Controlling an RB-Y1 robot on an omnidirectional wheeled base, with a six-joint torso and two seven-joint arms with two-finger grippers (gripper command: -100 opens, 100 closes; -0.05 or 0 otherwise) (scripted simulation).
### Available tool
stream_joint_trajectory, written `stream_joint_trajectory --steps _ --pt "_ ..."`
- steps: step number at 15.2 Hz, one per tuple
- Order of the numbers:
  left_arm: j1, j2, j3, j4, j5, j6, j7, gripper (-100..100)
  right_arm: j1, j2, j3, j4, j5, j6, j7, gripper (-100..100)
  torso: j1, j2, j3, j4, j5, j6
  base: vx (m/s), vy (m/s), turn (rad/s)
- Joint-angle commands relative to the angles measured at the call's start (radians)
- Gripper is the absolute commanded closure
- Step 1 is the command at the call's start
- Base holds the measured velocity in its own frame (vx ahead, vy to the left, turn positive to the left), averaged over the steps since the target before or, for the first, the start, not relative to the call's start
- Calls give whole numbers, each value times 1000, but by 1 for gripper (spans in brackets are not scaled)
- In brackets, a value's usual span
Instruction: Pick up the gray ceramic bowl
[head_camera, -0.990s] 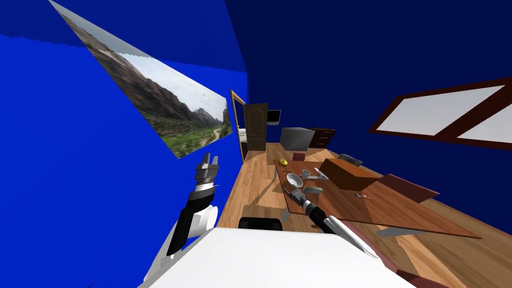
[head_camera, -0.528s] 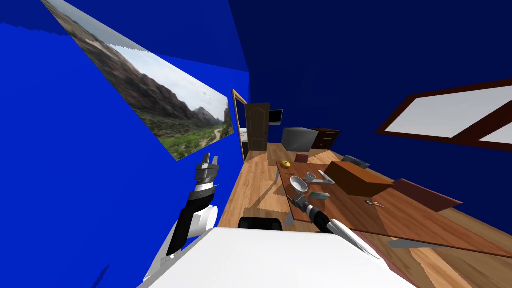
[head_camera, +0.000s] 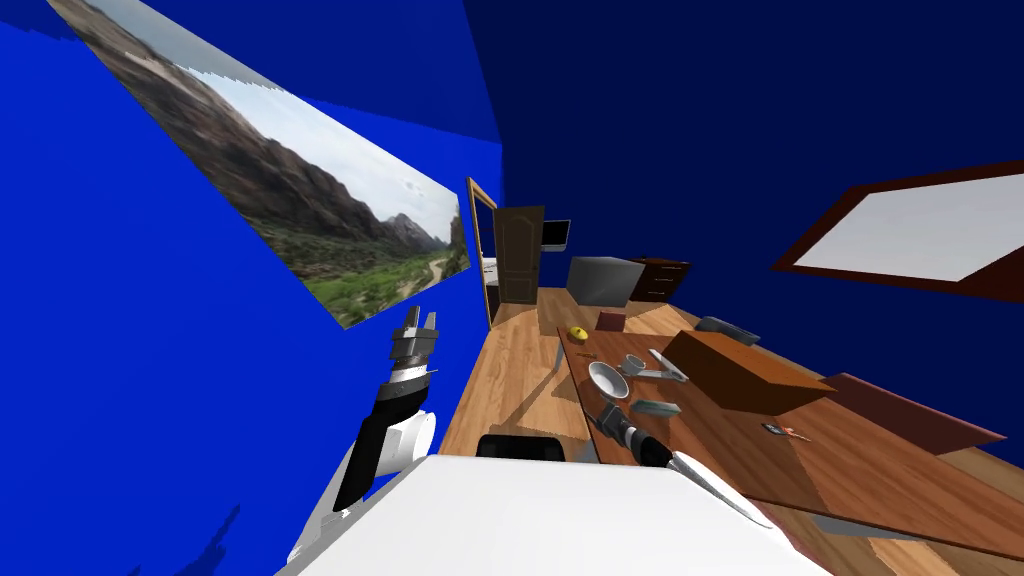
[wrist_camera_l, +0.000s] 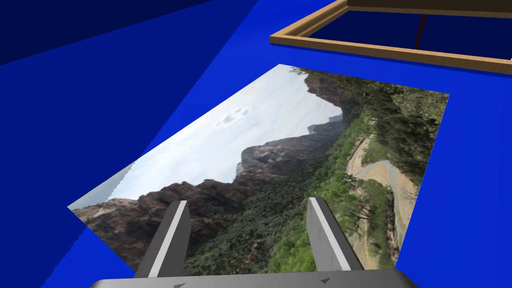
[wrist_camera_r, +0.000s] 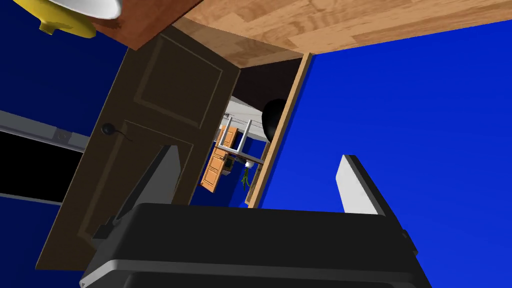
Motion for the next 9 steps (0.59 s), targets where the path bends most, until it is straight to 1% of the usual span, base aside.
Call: stream_joint_trajectory --steps 1,3,4,5,6,7,8,9 --pt "0 0 0 0 0 0 0 0 -13 -19 20 50 36 4 39 -100 0 0 0 0 0 0 147 4 49" --pt "0 0 0 0 0 0 0 0 -13 -19 20 73 36 4 39 -100 0 -1 -1 0 0 0 117 4 29" --pt "0 0 0 0 0 0 0 0 -20 -30 34 107 61 7 65 -100 -1 1 0 0 0 0 89 -10 34" --pt "0 0 0 0 0 0 0 0 -20 -30 34 118 61 7 65 -100 -1 2 1 0 0 0 100 -11 39" --pt "0 0 0 0 0 0 0 0 -27 -40 48 146 85 11 90 -100 -2 2 1 0 0 0 129 -13 45" --pt "0 0 0 0 0 0 0 0 -27 -40 48 159 85 11 90 -100 -2 1 1 0 0 0 128 -15 48" --pt "0 0 0 0 0 0 0 0 -27 -40 48 162 85 11 90 -100 -2 1 0 0 0 0 84 -11 16" --pt "0 0 0 0 0 0 0 0 -34 -50 61 189 107 14 114 -100 -2 2 1 0 0 0 83 -19 24"
